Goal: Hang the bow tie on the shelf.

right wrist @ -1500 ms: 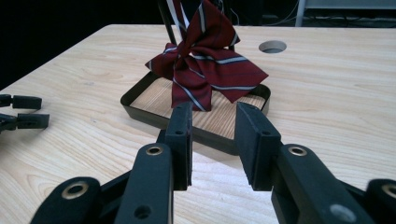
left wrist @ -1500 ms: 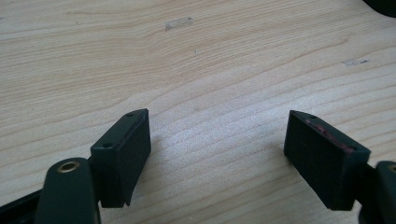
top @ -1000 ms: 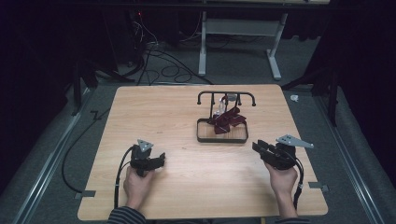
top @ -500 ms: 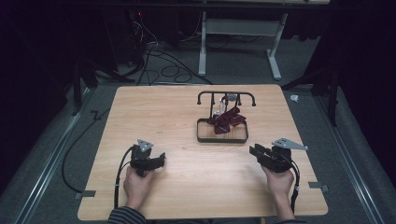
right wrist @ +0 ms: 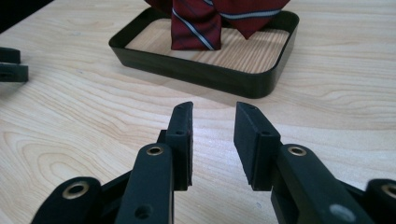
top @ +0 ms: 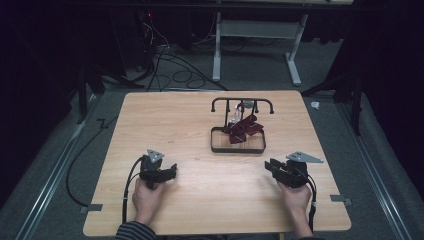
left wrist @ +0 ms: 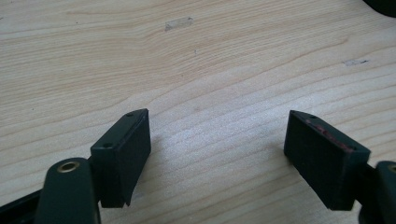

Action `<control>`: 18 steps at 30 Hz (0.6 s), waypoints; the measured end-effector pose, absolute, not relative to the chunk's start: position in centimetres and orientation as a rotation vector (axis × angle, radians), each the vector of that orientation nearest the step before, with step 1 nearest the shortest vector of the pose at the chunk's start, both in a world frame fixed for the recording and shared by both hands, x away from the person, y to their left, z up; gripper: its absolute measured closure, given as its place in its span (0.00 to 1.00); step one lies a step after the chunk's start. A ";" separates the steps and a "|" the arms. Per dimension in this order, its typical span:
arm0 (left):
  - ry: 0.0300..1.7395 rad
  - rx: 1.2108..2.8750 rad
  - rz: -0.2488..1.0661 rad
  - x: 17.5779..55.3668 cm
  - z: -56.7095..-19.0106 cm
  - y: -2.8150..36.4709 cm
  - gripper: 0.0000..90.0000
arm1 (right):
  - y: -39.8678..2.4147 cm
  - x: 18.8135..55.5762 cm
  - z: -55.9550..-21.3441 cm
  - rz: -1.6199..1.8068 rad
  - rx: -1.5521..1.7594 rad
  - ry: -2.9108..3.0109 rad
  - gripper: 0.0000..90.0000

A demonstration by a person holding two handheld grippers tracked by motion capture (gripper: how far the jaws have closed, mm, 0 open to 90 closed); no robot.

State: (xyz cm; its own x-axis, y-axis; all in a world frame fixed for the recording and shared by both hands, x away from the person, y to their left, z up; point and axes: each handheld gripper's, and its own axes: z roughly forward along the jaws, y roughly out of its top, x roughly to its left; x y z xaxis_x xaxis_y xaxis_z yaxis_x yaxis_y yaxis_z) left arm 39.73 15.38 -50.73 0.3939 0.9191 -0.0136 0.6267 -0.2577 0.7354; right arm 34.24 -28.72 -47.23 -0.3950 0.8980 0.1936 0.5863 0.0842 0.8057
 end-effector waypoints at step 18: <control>1.319 1.988 0.562 39.7 -50.7 15.4 0.26 | -27.7 34.5 -48.7 1.148 1.478 2.068 0.77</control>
